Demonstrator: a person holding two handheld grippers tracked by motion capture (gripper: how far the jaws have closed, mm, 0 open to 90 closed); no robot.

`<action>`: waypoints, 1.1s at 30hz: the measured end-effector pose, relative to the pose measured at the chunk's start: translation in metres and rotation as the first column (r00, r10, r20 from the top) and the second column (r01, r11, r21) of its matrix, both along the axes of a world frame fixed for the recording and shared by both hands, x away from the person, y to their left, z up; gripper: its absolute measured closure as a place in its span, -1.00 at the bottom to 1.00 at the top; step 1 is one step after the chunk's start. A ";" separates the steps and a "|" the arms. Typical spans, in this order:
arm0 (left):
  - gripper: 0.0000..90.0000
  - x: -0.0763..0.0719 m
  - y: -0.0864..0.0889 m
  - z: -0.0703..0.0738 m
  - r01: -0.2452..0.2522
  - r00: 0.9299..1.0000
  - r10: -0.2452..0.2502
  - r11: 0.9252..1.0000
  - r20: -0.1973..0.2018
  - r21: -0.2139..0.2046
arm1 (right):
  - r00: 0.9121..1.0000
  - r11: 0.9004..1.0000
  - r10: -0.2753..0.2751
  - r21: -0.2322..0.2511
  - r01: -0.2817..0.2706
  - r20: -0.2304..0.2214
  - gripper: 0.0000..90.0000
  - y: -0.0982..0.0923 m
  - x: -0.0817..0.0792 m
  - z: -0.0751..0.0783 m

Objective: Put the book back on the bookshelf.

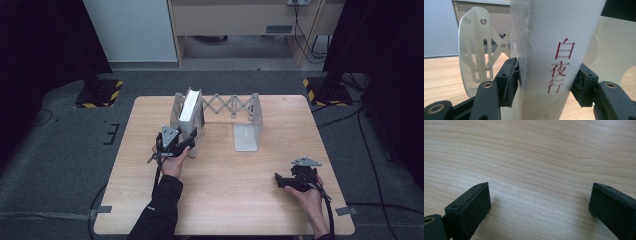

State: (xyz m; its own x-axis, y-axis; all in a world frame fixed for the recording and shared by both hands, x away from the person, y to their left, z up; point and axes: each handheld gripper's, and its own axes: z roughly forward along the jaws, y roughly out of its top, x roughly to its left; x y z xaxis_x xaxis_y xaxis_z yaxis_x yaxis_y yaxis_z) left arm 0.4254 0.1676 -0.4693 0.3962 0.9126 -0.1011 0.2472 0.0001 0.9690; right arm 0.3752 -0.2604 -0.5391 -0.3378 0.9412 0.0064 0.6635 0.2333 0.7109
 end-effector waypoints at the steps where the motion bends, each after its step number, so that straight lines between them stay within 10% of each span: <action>1: -0.03 -0.001 0.002 0.000 0.012 1.000 -0.012 1.000 -0.013 -0.011 | 1.000 1.000 0.000 0.000 0.000 0.000 -0.91 0.000 0.000 0.000; 33: -0.03 0.013 -0.010 -0.005 0.016 0.999 -0.016 1.000 -0.048 -0.008 | 1.000 1.000 0.000 0.000 0.000 0.000 -0.91 0.000 0.000 0.000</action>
